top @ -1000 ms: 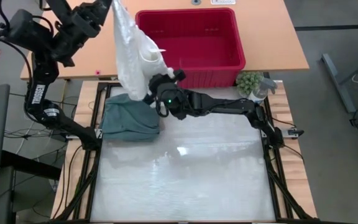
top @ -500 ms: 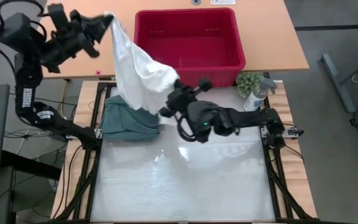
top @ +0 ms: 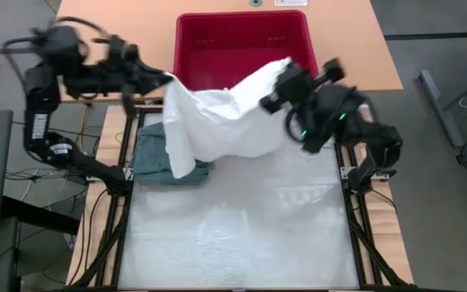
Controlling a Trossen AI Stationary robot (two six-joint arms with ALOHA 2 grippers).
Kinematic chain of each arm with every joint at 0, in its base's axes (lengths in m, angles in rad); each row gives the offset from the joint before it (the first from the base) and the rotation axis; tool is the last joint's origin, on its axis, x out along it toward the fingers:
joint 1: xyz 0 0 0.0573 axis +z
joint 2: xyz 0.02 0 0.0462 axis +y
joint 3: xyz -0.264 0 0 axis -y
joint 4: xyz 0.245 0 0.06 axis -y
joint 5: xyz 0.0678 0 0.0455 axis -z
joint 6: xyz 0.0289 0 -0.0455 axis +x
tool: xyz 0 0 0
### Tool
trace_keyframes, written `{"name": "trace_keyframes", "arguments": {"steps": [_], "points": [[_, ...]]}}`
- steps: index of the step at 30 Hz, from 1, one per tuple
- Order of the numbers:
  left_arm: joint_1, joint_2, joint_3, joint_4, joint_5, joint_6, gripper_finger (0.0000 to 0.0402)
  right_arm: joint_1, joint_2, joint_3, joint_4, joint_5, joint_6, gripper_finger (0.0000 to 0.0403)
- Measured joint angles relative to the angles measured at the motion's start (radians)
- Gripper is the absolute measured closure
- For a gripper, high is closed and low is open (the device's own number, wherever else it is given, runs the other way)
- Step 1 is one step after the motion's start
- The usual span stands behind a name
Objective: Fold Laundry from Bin
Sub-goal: Fold the white shirt in the red bin
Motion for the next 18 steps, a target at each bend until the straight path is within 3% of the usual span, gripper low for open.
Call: {"name": "trace_keyframes", "arguments": {"steps": [6,12,18], "points": [[0.0,0.126,0.0,-0.08,0.058,0.093,0.0401,-0.113,-0.078,0.0,-0.171,0.001,0.056,0.0385],[0.06,0.27,0.0,0.057,0.078,0.236,0.0401,-0.216,-0.127,0.0,-0.401,0.002,0.165,0.0385],[0.104,0.325,-0.002,0.045,0.226,0.233,0.0401,-0.12,-0.16,0.0,-0.495,0.001,0.266,0.0385]]}}
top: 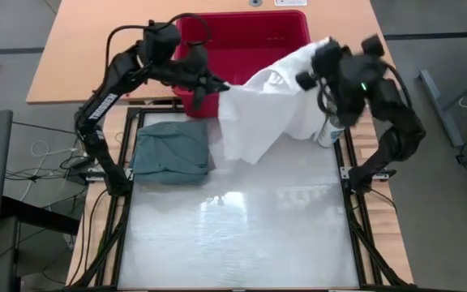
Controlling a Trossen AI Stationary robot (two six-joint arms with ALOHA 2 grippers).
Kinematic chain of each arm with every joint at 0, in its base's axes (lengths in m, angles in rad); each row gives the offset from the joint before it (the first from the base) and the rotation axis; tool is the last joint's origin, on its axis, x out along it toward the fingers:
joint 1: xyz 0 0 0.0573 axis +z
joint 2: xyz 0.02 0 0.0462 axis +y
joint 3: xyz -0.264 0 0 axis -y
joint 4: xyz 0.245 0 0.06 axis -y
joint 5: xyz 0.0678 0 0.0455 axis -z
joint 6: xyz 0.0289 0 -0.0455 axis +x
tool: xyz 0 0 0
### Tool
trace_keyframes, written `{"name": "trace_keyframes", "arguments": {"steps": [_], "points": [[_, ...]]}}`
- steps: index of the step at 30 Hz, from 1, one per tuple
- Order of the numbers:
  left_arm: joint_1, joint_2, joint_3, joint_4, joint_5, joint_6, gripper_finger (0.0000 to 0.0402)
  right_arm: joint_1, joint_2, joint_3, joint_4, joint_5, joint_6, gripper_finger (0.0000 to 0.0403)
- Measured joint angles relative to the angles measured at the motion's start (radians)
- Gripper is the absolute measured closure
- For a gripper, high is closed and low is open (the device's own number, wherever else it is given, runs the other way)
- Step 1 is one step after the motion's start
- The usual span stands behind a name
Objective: Fold Laundry from Bin
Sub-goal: Fold the white shirt in the red bin
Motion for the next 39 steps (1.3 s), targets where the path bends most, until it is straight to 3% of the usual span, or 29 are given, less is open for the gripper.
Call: {"name": "trace_keyframes", "arguments": {"steps": [5,10,12,16,20,25,29,33,39], "points": [[0.0,-0.036,0.0,-0.22,0.055,0.045,0.0401,0.185,-0.002,0.0,-0.114,-0.002,0.19,0.0385],[-0.021,-0.077,0.001,-0.492,0.033,0.063,0.0401,0.353,0.025,-0.029,-0.376,-0.047,0.59,0.0385],[-0.045,-0.085,0.001,-0.597,0.011,0.07,0.0401,0.403,0.048,-0.043,-0.521,-0.153,0.811,0.0385],[-0.114,-0.118,-0.05,-0.597,0.018,0.038,0.0401,0.449,0.108,-0.106,-0.72,-0.463,1.23,0.0385],[-0.209,-0.129,-0.068,-0.602,0.06,0.016,0.0401,0.487,0.171,-0.211,-0.655,-0.76,1.274,0.0385],[-0.358,-0.122,-0.143,-0.6,0.056,-0.056,0.0401,0.524,0.284,-0.241,-0.627,-1.006,1.357,0.0385],[-0.472,-0.125,-0.269,-0.599,0.058,-0.072,0.0401,0.537,0.358,-0.241,-0.494,-1.169,1.281,0.0384],[-0.575,-0.122,-0.438,-0.6,0.022,-0.163,0.0401,0.542,0.38,-0.241,-0.403,-1.273,1.18,0.0383],[-0.69,-0.122,-0.724,-0.569,-0.074,-0.34,0.0401,0.551,0.348,-0.241,-0.417,-1.285,1.112,0.0356]]}}
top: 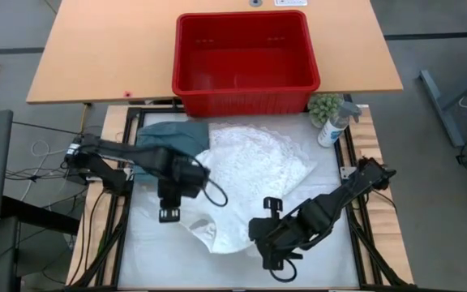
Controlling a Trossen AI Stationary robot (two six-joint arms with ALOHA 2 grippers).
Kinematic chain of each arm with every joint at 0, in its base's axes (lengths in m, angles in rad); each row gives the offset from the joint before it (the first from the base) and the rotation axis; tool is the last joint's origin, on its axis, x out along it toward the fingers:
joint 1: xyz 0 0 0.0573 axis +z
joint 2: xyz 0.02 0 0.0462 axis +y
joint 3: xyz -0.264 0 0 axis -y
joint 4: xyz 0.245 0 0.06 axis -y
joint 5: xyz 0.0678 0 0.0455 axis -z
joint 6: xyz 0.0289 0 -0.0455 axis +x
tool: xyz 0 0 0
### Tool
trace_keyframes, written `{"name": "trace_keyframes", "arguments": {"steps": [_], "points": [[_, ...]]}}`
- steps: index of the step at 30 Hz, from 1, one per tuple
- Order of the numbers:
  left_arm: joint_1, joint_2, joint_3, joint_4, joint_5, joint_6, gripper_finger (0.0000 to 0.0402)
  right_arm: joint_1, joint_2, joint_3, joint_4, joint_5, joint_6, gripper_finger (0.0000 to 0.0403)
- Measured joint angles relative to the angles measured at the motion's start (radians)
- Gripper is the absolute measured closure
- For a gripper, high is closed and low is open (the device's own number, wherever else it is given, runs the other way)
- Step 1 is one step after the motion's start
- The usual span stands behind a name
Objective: Fold Laundry from Bin
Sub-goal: Fold the white shirt in the red bin
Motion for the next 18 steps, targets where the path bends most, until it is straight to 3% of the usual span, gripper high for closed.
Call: {"name": "trace_keyframes", "arguments": {"steps": [5,10,13,18], "points": [[-0.071,0.0,-0.199,0.096,0.001,-0.083,0.039,-0.001,-0.037,0.001,-0.022,-0.1,-0.043,0.0334],[-0.13,0.0,-0.332,0.225,0.056,-0.167,0.0343,0.0,-0.077,0.001,-0.145,-0.17,-0.088,0.0307],[-0.174,0.0,-0.37,0.276,0.07,-0.194,0.0311,-0.003,-0.123,0.001,-0.233,-0.153,-0.165,0.0285],[-0.252,0.0,-0.371,0.295,0.006,-0.266,0.0258,-0.044,-0.216,0.001,-0.302,-0.058,-0.244,0.0241]]}}
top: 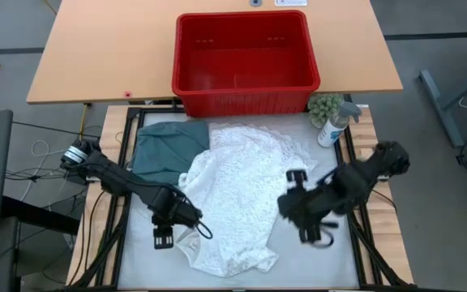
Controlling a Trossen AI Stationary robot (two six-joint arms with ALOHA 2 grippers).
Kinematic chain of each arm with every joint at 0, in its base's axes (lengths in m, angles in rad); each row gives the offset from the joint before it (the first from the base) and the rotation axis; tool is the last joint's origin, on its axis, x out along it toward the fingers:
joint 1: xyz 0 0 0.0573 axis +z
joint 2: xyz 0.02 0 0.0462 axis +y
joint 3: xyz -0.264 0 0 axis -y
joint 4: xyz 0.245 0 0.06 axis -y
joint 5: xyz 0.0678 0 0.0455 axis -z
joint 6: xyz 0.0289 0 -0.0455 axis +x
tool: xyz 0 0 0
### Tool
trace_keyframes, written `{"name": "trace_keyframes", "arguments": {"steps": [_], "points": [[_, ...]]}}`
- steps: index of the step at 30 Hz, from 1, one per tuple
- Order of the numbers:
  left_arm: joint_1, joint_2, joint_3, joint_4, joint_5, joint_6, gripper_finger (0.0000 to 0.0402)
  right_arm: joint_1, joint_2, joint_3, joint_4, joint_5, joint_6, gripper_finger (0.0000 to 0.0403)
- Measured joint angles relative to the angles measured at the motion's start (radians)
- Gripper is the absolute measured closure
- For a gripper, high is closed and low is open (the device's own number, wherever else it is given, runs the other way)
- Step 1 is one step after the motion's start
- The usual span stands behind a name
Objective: Fold Laundry from Bin
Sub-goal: Fold the white shirt in the red bin
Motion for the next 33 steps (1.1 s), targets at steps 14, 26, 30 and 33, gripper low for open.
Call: {"name": "trace_keyframes", "arguments": {"steps": [14,26,30,33], "points": [[-0.197,0.0,0.0,0.487,-0.681,-0.278,0.0195,-0.214,-0.426,-0.439,0.02,0.116,-0.036,0.0191],[-0.009,0.003,0.0,0.788,-0.772,-0.013,0.0197,-0.286,-0.668,-1.158,0.389,0.027,-0.038,0.0192],[-0.008,0.003,0.0,0.79,-0.706,-0.014,0.0197,-0.285,-0.609,-1.263,0.523,0.009,-0.124,0.0192],[-0.017,0.003,0.0,0.79,-0.703,-0.013,0.0197,-0.304,-0.521,-1.293,0.577,0.007,-0.235,0.0192]]}}
